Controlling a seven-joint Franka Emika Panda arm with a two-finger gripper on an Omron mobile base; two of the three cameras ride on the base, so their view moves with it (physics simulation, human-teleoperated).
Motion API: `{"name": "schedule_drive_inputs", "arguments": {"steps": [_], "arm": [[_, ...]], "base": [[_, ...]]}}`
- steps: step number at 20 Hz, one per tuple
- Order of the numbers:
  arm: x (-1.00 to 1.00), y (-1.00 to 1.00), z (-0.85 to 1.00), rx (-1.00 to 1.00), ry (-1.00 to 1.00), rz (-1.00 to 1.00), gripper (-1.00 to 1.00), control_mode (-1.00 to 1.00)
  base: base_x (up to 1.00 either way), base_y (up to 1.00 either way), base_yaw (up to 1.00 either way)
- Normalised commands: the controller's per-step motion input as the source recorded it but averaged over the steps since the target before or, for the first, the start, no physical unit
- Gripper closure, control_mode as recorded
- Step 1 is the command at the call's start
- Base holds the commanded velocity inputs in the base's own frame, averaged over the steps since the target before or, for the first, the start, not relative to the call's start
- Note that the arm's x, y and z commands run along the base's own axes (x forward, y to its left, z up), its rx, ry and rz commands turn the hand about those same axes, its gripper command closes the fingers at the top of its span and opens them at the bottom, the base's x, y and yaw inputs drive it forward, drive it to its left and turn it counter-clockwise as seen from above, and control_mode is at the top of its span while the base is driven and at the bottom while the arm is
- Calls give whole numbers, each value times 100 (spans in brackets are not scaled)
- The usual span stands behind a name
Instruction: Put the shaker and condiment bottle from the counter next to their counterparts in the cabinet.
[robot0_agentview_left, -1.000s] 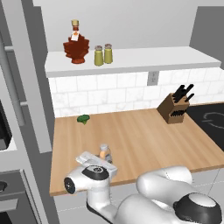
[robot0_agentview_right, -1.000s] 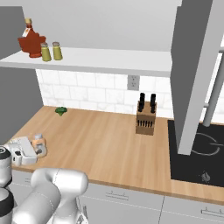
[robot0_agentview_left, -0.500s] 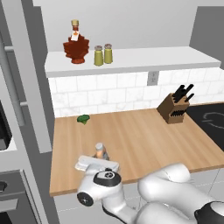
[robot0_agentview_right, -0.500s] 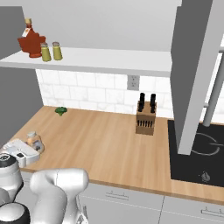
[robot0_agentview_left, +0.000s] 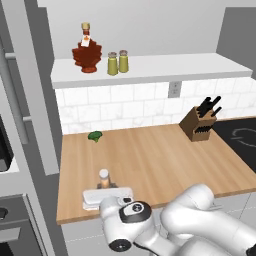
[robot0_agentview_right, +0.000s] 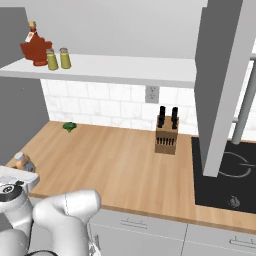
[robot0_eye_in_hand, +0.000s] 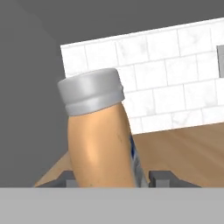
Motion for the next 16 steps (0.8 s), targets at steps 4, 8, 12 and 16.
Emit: {"name": "schedule_drive_inputs", "arguments": {"steps": [4, 8, 12, 16], "arm": [[0, -9, 0, 9, -4, 32, 100, -100], [0, 0, 0, 0, 0, 0, 100, -100], [6, -8, 34, 13, 0, 6, 100, -100], [3, -13, 73, 13, 0, 21, 100, -100]], "base": [[0, 0, 0], [0, 0, 0], [0, 0, 0], [0, 0, 0]]}}
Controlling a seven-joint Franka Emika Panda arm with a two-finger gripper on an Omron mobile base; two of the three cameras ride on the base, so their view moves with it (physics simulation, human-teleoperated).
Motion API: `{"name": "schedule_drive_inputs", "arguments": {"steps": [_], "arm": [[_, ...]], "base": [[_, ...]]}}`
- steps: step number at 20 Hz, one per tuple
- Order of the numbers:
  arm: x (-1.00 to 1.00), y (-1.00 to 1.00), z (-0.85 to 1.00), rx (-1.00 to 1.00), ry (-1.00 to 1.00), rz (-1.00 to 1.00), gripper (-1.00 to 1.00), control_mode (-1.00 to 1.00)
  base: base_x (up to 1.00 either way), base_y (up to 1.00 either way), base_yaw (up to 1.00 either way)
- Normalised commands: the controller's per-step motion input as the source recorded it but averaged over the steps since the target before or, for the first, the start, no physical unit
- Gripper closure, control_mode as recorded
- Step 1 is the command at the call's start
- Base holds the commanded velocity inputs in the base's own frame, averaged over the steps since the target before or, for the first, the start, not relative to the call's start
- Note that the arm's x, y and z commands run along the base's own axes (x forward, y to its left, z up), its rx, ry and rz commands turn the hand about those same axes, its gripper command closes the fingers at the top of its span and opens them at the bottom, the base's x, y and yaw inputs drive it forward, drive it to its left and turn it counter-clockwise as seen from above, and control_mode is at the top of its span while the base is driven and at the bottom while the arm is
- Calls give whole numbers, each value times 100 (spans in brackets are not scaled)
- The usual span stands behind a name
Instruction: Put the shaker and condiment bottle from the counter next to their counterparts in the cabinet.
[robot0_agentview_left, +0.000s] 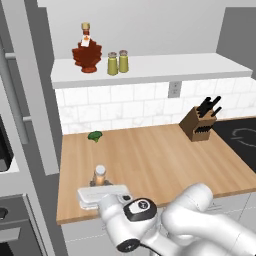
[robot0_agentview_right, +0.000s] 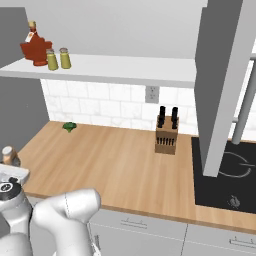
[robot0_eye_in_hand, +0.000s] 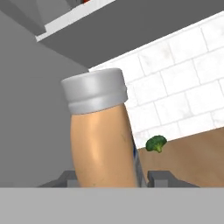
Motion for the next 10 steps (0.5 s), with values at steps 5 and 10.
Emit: {"name": "schedule_drive_inputs", "arguments": {"steps": [5, 10], "arm": [[5, -37, 75, 11, 0, 32, 100, -100], [37, -68, 82, 20, 0, 30, 100, -100]], "base": [[0, 0, 0], [0, 0, 0]]}}
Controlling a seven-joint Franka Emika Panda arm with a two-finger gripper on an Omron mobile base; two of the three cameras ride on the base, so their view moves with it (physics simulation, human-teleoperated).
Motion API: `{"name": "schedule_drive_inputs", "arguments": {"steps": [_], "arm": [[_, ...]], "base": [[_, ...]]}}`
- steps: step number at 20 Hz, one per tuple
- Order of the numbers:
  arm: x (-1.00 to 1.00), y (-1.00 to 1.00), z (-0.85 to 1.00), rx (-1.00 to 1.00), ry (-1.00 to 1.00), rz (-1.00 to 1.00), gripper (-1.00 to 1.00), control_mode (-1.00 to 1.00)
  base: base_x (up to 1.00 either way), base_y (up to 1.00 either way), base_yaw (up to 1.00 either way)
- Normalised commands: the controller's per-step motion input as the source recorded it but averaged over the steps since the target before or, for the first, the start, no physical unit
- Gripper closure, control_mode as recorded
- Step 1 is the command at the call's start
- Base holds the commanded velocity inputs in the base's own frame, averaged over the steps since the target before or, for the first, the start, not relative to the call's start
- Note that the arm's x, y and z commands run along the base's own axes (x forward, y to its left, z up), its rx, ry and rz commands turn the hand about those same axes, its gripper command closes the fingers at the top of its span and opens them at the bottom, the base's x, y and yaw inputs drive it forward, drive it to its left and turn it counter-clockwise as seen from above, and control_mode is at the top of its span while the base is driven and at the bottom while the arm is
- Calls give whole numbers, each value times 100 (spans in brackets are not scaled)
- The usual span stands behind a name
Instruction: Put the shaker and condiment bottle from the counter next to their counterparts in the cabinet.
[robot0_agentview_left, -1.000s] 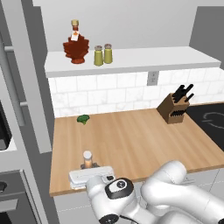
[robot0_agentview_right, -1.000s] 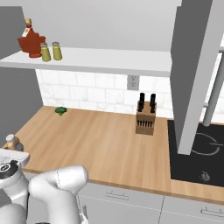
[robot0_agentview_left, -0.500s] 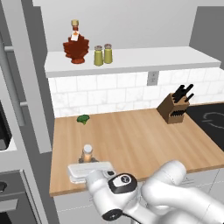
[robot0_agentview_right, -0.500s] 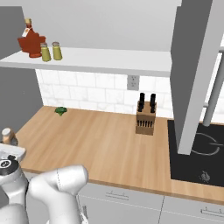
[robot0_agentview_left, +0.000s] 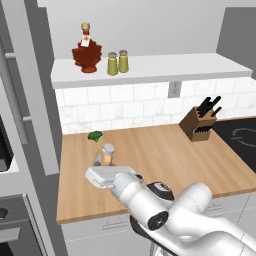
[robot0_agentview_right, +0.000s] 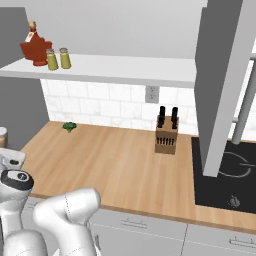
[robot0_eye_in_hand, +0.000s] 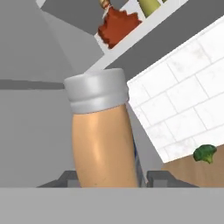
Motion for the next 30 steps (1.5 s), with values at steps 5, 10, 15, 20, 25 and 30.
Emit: {"name": "schedule_drive_inputs", "arguments": {"steps": [5, 10, 15, 20, 25, 30], "arm": [[12, -7, 11, 3, 1, 5, 100, -100], [14, -13, 57, 1, 0, 3, 100, -100], [15, -23, 100, 0, 0, 9, 100, -100], [2, -35, 95, 0, 0, 1, 100, -100], [0, -9, 57, -20, -4, 8, 100, -100], [0, -16, 14, -36, -1, 12, 100, -100]], "base": [[0, 0, 0], [0, 0, 0], [0, 0, 0], [0, 0, 0], [0, 0, 0], [0, 0, 0]]}}
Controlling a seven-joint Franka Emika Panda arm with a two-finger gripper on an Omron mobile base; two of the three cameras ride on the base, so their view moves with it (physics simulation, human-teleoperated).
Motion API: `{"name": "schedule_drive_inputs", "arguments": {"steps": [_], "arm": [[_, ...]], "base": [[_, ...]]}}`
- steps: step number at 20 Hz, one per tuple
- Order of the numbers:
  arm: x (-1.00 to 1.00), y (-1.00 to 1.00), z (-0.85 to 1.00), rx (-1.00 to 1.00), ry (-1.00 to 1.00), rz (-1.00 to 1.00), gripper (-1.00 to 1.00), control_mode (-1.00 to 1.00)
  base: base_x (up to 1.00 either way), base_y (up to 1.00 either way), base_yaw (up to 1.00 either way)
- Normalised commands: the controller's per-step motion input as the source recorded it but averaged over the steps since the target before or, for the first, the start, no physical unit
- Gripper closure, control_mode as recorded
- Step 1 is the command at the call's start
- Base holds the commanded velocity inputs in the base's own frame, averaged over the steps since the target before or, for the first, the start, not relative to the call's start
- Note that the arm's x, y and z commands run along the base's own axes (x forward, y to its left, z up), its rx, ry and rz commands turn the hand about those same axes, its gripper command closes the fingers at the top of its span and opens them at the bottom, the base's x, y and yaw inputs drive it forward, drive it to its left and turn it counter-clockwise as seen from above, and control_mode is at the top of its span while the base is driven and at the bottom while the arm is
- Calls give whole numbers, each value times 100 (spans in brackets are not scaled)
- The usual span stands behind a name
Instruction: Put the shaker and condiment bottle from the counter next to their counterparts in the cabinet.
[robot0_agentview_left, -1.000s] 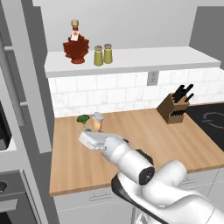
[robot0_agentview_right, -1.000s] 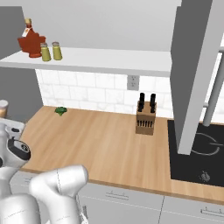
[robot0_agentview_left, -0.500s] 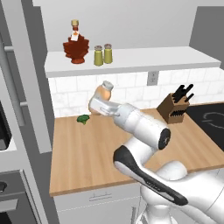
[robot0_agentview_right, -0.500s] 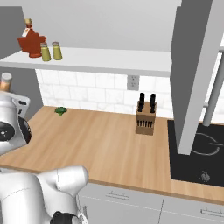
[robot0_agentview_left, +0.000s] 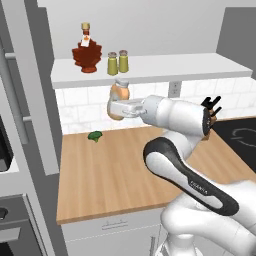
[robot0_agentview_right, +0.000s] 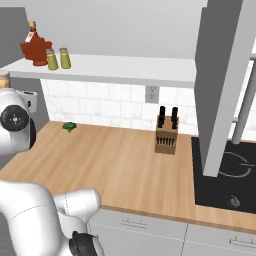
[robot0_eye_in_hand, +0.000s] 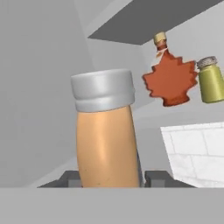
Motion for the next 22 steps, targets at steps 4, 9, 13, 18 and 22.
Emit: {"name": "schedule_drive_inputs", "arguments": {"steps": [4, 9, 13, 18, 22], "arm": [[1, 2, 0, -3, -2, 1, 100, -100], [0, 0, 15, -29, -38, 0, 100, -100], [0, 0, 9, -9, -14, 0, 100, -100], [7, 0, 17, 3, 0, 0, 100, -100], [26, 0, 69, 7, 0, -2, 100, -100]], "base": [[0, 0, 0], [0, 0, 0], [0, 0, 0], [0, 0, 0], [0, 0, 0]]}}
